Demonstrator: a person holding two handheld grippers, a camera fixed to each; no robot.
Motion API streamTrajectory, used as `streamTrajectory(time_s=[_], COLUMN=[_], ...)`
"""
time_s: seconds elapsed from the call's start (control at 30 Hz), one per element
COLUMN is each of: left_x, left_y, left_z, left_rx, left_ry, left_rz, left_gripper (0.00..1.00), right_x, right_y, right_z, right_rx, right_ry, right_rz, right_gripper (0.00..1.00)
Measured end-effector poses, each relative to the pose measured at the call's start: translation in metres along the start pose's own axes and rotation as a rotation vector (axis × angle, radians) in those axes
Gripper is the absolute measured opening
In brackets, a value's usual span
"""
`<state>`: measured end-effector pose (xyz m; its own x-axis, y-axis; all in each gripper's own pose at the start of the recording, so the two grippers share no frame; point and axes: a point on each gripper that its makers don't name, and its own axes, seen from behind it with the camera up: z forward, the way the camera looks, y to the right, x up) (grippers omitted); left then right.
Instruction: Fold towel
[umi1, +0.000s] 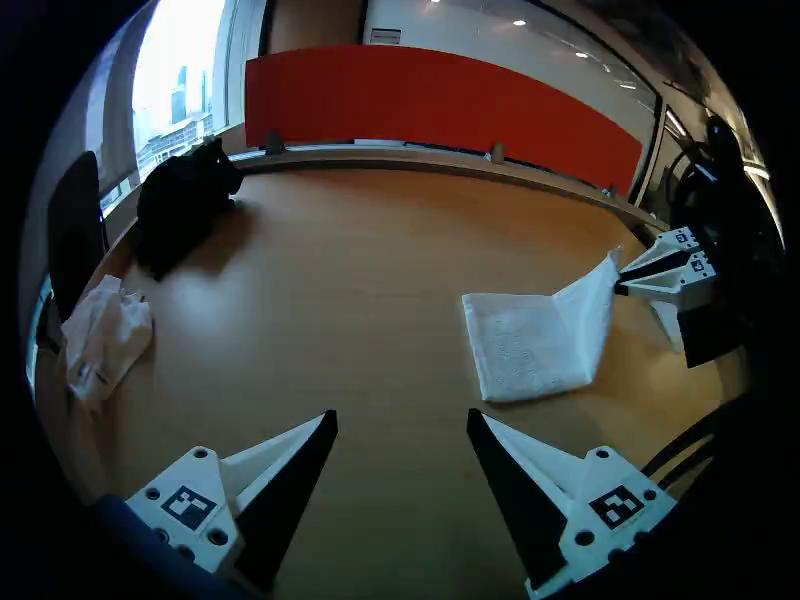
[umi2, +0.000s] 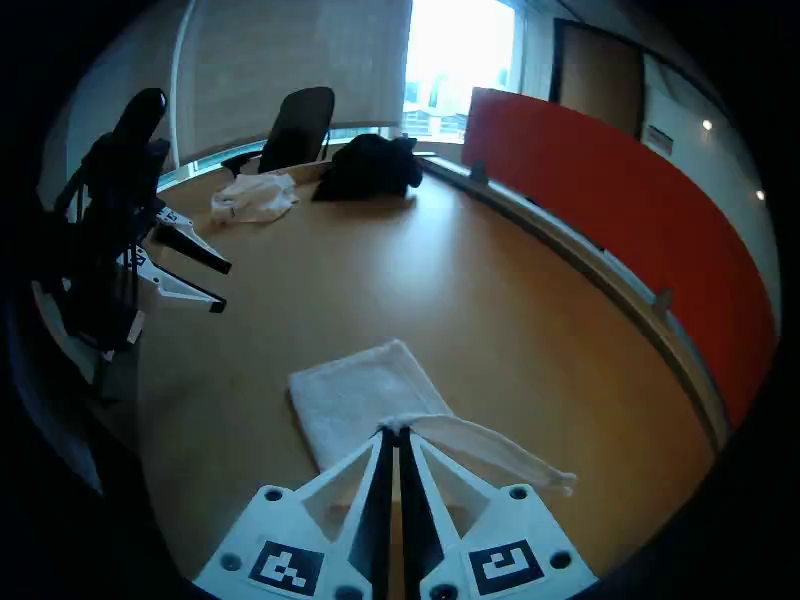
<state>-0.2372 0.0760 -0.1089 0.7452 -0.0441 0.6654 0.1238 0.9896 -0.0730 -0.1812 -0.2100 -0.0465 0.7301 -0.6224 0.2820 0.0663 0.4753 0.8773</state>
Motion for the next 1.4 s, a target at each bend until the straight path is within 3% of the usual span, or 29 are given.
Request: streamTrajectory(time_s=[0.3,0.63,1.0,1.1,1.23,1.3,1.33,1.4], left_x=[-0.005,-0.015,-0.018,-0.019,-0.019,-0.019,-0.02,-0.02], left_y=[-0.008,-0.008,-0.01,-0.009,-0.009,-0.009,-0.009,-0.008], left_z=[-0.008,-0.011,-0.009,-0.01,-0.011,-0.012,-0.012,-0.013], left_rx=[0.021,0.016,0.02,0.021,0.022,0.022,0.023,0.023], left_ry=[0.017,0.059,0.061,0.06,0.061,0.062,0.061,0.061], left_rz=[-0.022,-0.046,-0.041,-0.039,-0.038,-0.037,-0.036,-0.034], left_gripper=[0.96,0.97,0.96,0.97,0.97,0.96,0.96,0.96], right_x=[0.014,-0.008,-0.011,-0.011,-0.011,-0.01,-0.01,-0.009], right_y=[-0.029,-0.066,-0.068,-0.068,-0.066,-0.066,-0.065,-0.065], right_z=[0.043,0.097,0.101,0.101,0.101,0.1,0.099,0.098], right_rx=[0.11,0.221,0.23,0.227,0.224,0.223,0.223,0.221], right_ry=[-0.031,-0.109,-0.12,-0.118,-0.115,-0.113,-0.111,-0.108], right_rz=[-0.064,-0.065,-0.05,-0.054,-0.064,-0.065,-0.064,-0.063], right_gripper=[0.04,0.04,0.06,0.13,0.45,0.67,0.74,0.77])
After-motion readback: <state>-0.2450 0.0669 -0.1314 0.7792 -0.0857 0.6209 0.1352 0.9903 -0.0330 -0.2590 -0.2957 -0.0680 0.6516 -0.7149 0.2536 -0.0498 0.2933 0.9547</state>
